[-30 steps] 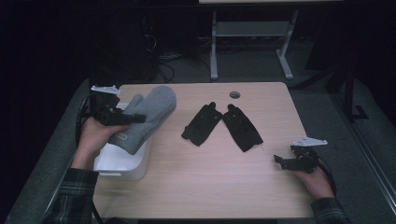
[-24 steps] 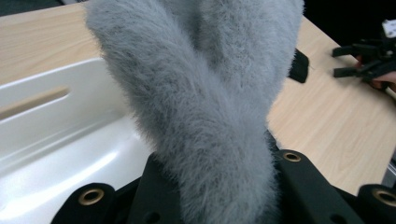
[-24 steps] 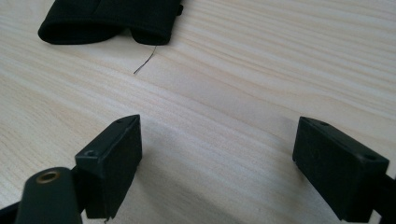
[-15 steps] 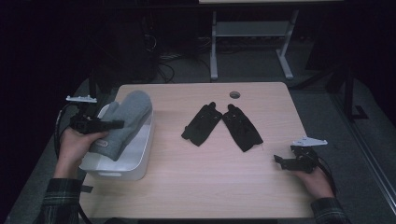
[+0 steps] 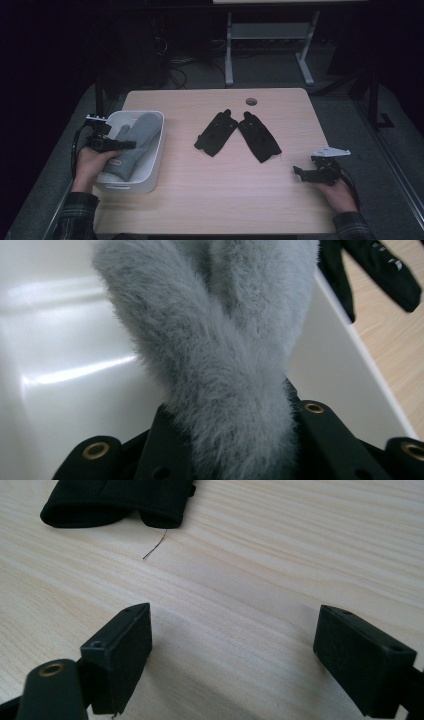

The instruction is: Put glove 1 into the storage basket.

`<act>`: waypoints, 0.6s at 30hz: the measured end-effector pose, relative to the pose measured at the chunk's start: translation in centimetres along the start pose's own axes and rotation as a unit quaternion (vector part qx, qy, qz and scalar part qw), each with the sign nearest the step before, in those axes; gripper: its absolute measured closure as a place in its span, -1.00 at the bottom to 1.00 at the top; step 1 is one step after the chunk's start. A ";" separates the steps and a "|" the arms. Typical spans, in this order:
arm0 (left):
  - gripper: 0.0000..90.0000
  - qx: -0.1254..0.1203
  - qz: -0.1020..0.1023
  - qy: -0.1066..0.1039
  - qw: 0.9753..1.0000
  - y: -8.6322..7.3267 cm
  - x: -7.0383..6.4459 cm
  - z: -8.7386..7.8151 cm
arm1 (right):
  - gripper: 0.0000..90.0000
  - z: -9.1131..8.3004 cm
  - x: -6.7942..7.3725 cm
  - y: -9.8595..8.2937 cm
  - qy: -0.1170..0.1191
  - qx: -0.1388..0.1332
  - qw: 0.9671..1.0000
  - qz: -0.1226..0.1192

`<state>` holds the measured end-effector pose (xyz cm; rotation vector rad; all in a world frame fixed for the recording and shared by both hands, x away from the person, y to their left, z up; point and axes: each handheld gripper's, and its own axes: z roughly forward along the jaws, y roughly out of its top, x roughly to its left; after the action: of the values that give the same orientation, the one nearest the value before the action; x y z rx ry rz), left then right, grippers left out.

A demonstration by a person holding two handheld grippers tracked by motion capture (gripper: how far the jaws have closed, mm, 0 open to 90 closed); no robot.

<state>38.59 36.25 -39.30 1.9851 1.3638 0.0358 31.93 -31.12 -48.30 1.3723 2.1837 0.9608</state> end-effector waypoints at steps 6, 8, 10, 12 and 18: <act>0.38 0.038 0.001 0.022 0.999 -0.6 0.6 1.5 | -0.66 0.0 0.0 0.0 0.000 0.000 1.000 0.000; 0.23 0.046 0.009 0.033 0.998 -0.6 0.5 1.6 | -0.66 0.0 0.0 0.0 0.000 0.000 1.000 0.000; -0.03 0.048 0.012 0.039 0.998 -0.5 0.4 1.7 | -0.66 0.0 0.0 0.0 0.000 0.000 1.000 0.000; -0.22 0.051 0.018 0.045 0.998 -0.5 0.4 1.9 | -0.66 0.0 0.0 0.0 0.000 0.000 1.000 0.000; -0.55 0.044 0.033 0.074 0.996 -0.3 0.0 2.0 | -0.66 0.0 0.0 0.0 0.000 0.000 1.000 0.000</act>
<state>39.15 35.28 -40.96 2.1357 1.4137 0.1582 31.94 -31.12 -48.30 1.3720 2.1834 0.9611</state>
